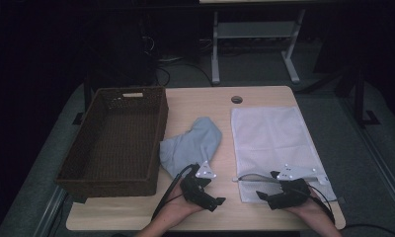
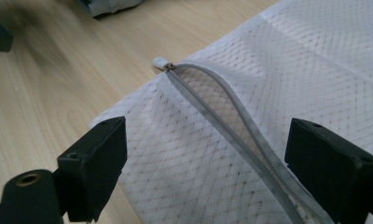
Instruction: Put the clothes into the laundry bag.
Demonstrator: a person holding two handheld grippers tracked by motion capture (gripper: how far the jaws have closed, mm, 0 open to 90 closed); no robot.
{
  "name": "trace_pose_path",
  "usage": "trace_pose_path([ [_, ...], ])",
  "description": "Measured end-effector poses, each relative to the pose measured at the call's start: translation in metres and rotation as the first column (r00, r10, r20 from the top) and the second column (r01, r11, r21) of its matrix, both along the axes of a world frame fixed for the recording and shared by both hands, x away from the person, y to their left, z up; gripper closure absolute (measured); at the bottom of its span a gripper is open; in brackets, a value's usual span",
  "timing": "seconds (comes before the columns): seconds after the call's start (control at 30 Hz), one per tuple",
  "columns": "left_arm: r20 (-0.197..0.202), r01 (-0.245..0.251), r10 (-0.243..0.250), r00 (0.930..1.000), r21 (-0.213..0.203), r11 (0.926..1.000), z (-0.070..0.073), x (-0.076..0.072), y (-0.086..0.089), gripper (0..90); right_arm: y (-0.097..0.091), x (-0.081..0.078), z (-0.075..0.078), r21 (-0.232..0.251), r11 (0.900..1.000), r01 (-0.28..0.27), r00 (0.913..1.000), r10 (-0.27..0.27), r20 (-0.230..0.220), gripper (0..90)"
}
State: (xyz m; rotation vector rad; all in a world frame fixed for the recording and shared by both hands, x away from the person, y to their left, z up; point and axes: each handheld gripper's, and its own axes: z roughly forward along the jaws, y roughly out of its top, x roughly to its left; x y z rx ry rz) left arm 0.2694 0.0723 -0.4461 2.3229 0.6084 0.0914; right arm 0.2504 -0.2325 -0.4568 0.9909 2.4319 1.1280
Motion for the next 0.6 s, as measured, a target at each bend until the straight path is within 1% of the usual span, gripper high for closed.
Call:
trace_pose_path([
  [0.13, 0.001, 0.003, -0.003, 1.0000, -0.009, 1.0000, 0.000, 0.001, 0.000, 12.0, -0.002, 0.001, 0.005, -0.001, 0.9998, 0.021, 0.9998, -0.021, 0.000, 14.5],
  [0.17, 0.001, 0.005, -0.005, 1.0000, -0.015, 0.9999, 0.000, 0.003, 0.000, 12.0, -0.006, 0.001, 0.008, -0.004, 0.9993, 0.038, 0.9993, -0.038, -0.006, 14.8],
  [0.23, -0.001, 0.006, -0.006, 1.0000, -0.017, 0.9998, 0.000, 0.003, 0.000, 12.0, -0.009, 0.001, 0.009, -0.009, 0.9989, 0.045, 0.9989, -0.045, -0.008, 14.8],
  [0.27, -0.004, 0.010, -0.010, 0.9999, -0.018, 0.9998, -0.001, 0.003, 0.000, 12.0, -0.018, 0.000, 0.011, -0.027, 0.9974, 0.067, 0.9976, -0.067, -0.014, 15.3],
  [0.3, -0.008, 0.009, -0.009, 0.9999, -0.022, 0.9997, -0.001, 0.003, -0.001, 11.9, -0.021, 0.000, 0.012, -0.035, 0.9967, 0.073, 0.9971, -0.074, -0.016, 16.4],
  [0.33, -0.008, 0.010, -0.010, 0.9999, -0.022, 0.9997, -0.001, 0.003, -0.001, 12.0, -0.028, 0.000, 0.012, -0.046, 0.9950, 0.089, 0.9957, -0.090, -0.023, 20.3],
  [0.37, -0.008, 0.011, -0.012, 0.9999, -0.019, 0.9997, -0.001, 0.003, -0.001, 12.0, -0.032, 0.000, 0.013, -0.053, 0.9940, 0.096, 0.9951, -0.097, -0.019, 24.0],
  [0.4, -0.010, 0.011, -0.012, 0.9999, -0.022, 0.9997, -0.001, 0.003, -0.001, 12.0, -0.038, -0.001, 0.012, -0.055, 0.9924, 0.110, 0.9937, -0.111, -0.019, 28.2],
  [0.47, -0.014, 0.013, -0.014, 0.9998, -0.022, 0.9997, -0.001, 0.003, -0.001, 12.0, -0.050, -0.001, 0.011, -0.051, 0.9878, 0.147, 0.9881, -0.149, -0.038, 35.9],
  [0.6, -0.024, 0.014, -0.015, 0.9996, -0.023, 0.9996, -0.002, 0.004, -0.001, 12.1, -0.071, -0.002, 0.008, -0.063, 0.9834, 0.170, 0.9822, -0.175, -0.069, 53.0],
])
